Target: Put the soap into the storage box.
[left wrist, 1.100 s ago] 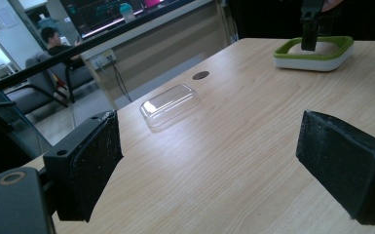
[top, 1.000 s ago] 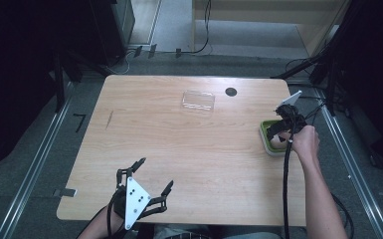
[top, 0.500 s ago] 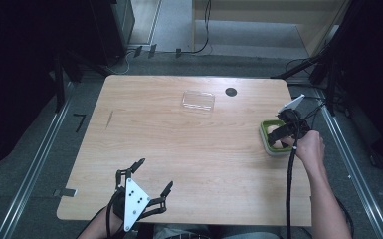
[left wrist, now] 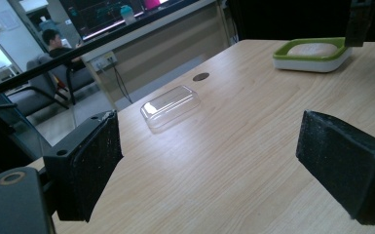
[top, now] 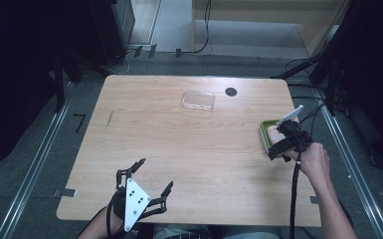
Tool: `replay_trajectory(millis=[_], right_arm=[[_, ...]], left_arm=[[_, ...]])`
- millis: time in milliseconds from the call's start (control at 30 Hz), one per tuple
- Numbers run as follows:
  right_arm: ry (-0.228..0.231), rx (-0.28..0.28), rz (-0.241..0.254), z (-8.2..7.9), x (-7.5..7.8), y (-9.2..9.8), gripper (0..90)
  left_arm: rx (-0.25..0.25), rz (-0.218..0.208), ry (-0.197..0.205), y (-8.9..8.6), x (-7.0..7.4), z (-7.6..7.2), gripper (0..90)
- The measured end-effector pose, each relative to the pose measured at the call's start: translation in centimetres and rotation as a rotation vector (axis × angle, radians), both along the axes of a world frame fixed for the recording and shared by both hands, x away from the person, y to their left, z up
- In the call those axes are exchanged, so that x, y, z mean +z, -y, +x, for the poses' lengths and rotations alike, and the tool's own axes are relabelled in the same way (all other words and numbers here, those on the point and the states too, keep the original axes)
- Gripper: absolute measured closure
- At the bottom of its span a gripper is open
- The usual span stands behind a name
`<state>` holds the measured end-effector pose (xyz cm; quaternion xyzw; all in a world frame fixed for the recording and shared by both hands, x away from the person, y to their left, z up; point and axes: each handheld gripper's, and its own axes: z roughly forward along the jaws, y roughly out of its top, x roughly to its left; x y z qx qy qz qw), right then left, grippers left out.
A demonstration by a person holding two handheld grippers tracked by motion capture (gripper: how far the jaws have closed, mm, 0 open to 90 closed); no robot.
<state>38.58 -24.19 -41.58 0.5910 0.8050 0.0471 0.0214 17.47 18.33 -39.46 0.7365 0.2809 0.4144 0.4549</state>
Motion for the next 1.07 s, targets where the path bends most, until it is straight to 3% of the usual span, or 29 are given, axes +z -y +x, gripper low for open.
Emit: replay_trajectory(millis=[467, 867, 967, 1067], right_arm=[[-0.020, 0.038, -0.017, -3.7, -0.5, 0.1, 8.6], [-0.074, 0.080, -0.017, -7.2, -2.4, 0.6, 11.0], [-0.082, 0.082, -0.021, -7.4, -2.7, 0.8, 11.2], [-0.057, 0.085, -0.027, -7.2, -2.6, 0.8, 12.5]], left_arm=[[-0.005, 0.009, 0.001, 0.0, 0.0, 0.0, 9.9], [-0.004, -0.002, 0.005, 0.0, 0.0, 0.0, 10.0], [-0.001, 0.006, 0.003, 0.0, 0.0, 0.0, 10.0], [0.005, 0.007, 0.003, -0.2, 0.0, -0.1, 9.9]])
